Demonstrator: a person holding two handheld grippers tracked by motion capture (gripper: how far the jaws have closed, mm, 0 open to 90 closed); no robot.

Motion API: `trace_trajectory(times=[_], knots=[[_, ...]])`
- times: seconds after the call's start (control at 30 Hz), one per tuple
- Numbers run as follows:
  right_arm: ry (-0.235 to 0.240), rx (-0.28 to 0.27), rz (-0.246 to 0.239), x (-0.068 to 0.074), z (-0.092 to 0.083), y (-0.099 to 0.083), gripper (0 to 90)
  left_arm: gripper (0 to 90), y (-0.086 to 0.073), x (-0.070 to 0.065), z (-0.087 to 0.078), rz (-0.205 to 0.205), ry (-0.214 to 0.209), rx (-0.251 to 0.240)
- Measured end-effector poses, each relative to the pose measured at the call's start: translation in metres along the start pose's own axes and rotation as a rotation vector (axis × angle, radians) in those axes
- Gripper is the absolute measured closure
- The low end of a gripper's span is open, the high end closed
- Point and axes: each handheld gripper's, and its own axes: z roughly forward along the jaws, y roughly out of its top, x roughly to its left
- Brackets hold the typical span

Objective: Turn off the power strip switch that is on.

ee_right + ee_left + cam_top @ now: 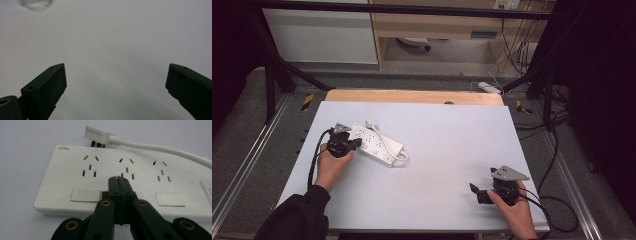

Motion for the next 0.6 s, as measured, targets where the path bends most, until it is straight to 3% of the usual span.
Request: trace_trajectory(times=[0.33,0.6], knots=[[0.001,-0.001,-0.004,-0.0006,-0.0003,0.0003,3.8,90.0,0.001,-0.0009,0.0007,0.004,0.006,-0.001],[-0.001,-0.002,-0.004,-0.0005,-0.0005,0.0003,3.8,90.0,0.0064,-0.0066,-0.0057,0.011,0.016,-0.066]])
